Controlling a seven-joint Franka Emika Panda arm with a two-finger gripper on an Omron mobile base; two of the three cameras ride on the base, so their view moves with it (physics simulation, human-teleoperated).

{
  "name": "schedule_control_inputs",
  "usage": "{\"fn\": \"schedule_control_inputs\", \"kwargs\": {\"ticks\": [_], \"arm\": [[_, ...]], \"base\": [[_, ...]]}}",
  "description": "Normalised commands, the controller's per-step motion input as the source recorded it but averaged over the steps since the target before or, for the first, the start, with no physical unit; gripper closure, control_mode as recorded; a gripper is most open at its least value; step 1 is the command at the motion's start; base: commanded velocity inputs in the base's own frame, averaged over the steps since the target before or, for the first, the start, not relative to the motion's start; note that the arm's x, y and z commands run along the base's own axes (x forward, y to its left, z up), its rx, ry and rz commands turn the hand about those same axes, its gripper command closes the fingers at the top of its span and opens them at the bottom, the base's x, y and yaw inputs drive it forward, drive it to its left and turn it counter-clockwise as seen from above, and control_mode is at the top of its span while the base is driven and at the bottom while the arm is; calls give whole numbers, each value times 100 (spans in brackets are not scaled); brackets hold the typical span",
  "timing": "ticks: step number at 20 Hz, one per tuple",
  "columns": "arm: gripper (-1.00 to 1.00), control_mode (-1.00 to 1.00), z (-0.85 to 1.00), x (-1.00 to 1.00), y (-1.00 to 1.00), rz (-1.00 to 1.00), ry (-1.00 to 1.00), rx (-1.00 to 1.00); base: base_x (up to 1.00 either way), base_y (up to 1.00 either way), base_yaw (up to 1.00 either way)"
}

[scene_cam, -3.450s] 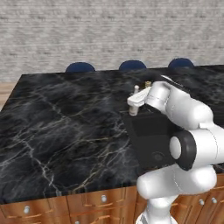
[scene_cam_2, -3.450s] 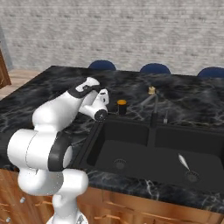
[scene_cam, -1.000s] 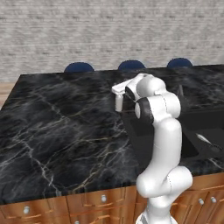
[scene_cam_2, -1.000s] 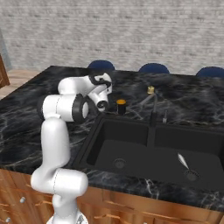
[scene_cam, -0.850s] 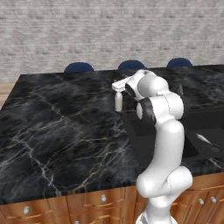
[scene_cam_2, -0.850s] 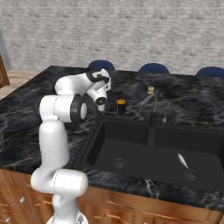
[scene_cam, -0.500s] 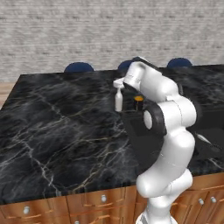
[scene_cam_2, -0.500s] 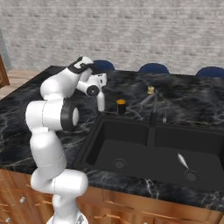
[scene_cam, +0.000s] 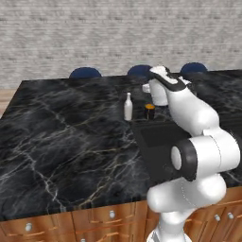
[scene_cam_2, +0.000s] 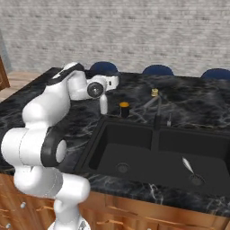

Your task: Open the cabinet directly in front. Then move the liquor and the mug to the dining counter with the candle on it.

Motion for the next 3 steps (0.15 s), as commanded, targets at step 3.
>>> {"fn": "schedule_control_inputs", "kwargs": {"ticks": [3], "arm": [[-100,-100,1,-100,-100,-14,6,3]], "base": [[0,0,0]]}}
